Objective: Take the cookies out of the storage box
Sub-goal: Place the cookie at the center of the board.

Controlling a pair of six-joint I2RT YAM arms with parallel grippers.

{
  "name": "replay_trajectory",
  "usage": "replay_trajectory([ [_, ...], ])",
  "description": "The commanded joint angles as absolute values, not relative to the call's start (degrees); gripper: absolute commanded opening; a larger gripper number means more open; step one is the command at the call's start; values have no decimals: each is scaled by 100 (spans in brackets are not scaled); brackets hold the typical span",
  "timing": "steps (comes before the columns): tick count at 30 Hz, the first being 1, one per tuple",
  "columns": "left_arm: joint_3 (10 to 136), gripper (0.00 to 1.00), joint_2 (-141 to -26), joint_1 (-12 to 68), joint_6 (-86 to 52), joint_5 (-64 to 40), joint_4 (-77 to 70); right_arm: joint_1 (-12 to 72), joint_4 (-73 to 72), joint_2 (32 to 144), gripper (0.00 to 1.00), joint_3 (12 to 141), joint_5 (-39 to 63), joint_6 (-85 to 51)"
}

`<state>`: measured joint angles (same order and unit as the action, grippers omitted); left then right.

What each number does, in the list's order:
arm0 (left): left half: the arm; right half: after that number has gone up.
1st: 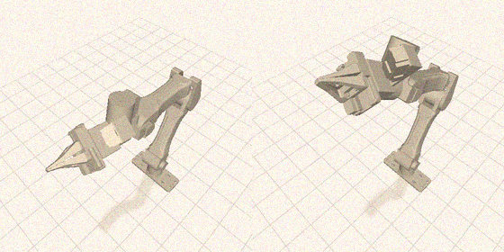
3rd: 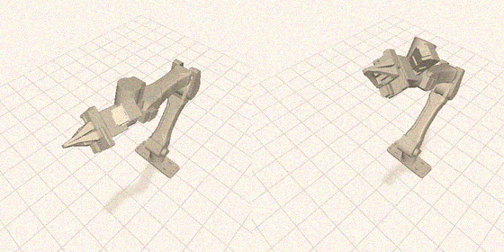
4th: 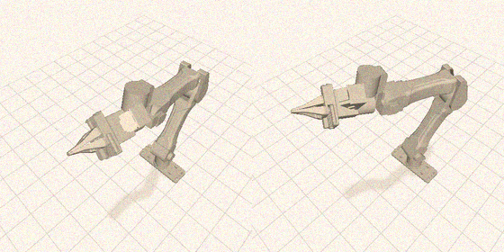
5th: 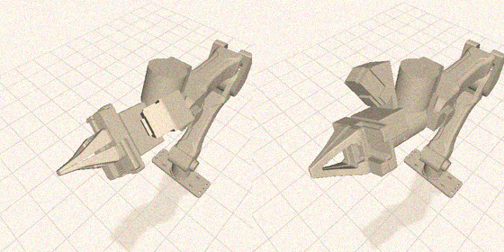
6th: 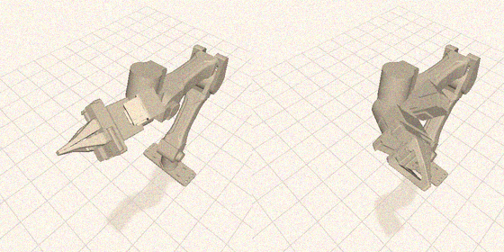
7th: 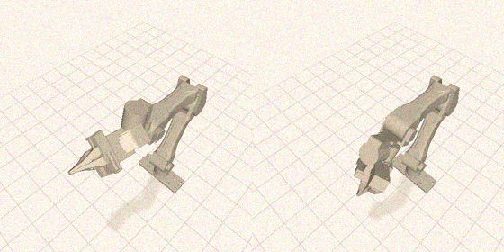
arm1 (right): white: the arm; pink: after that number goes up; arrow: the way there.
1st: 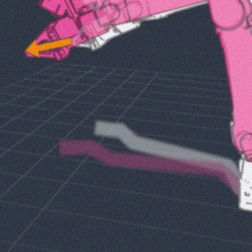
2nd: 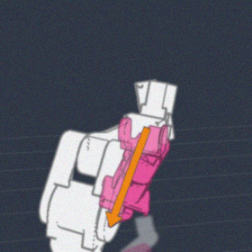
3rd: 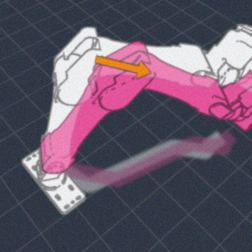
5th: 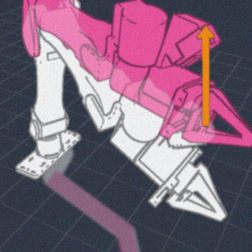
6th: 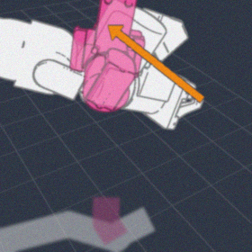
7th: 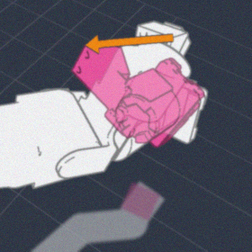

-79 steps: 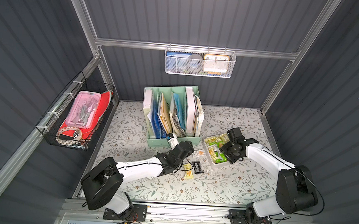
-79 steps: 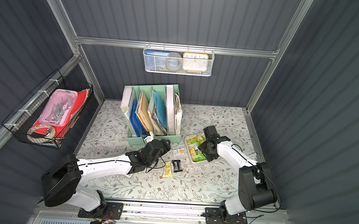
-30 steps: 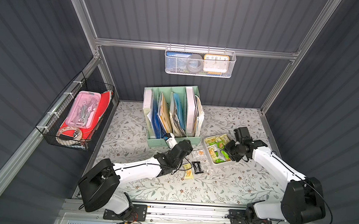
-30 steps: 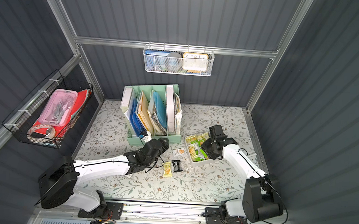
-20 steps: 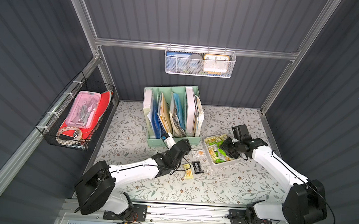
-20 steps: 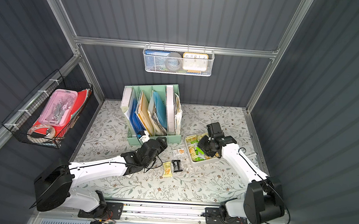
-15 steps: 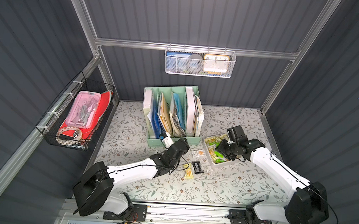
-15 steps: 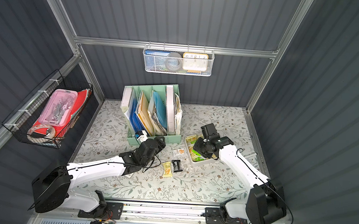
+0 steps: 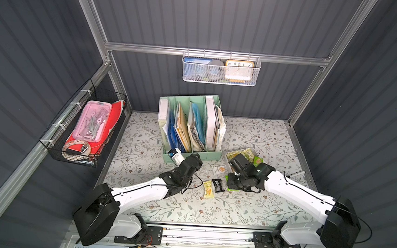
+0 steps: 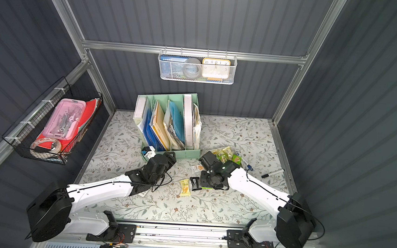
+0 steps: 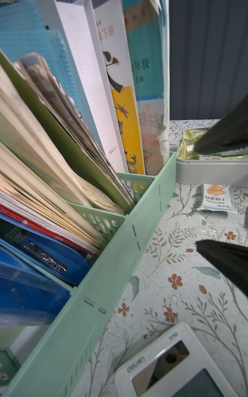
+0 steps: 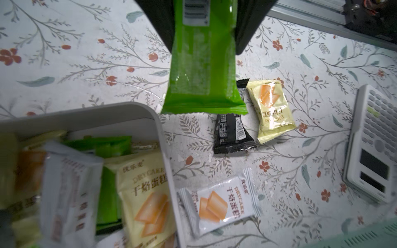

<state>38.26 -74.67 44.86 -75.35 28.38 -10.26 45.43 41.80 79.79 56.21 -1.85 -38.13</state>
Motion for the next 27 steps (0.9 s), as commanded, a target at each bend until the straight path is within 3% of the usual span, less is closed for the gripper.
replay_trajectory([
  [1, 3674, 69, -7119, 4404, -7644, 3008, -695, 4918, 4082, 8373, 34, 6023, -407, -3665],
  [13, 2994, 69, -4922, 4166, -8002, 4103, 982, 6116, 3461, 10035, 34, 7171, -527, -4255],
  [18, 3234, 69, -4595, 4166, -7945, 4310, 1950, 6316, 3324, 10527, 33, 7439, -782, -4722],
  [27, 2890, 69, -4153, 4166, -8180, 4263, 1934, 6545, 3428, 11280, 34, 7902, -1404, -5301],
])
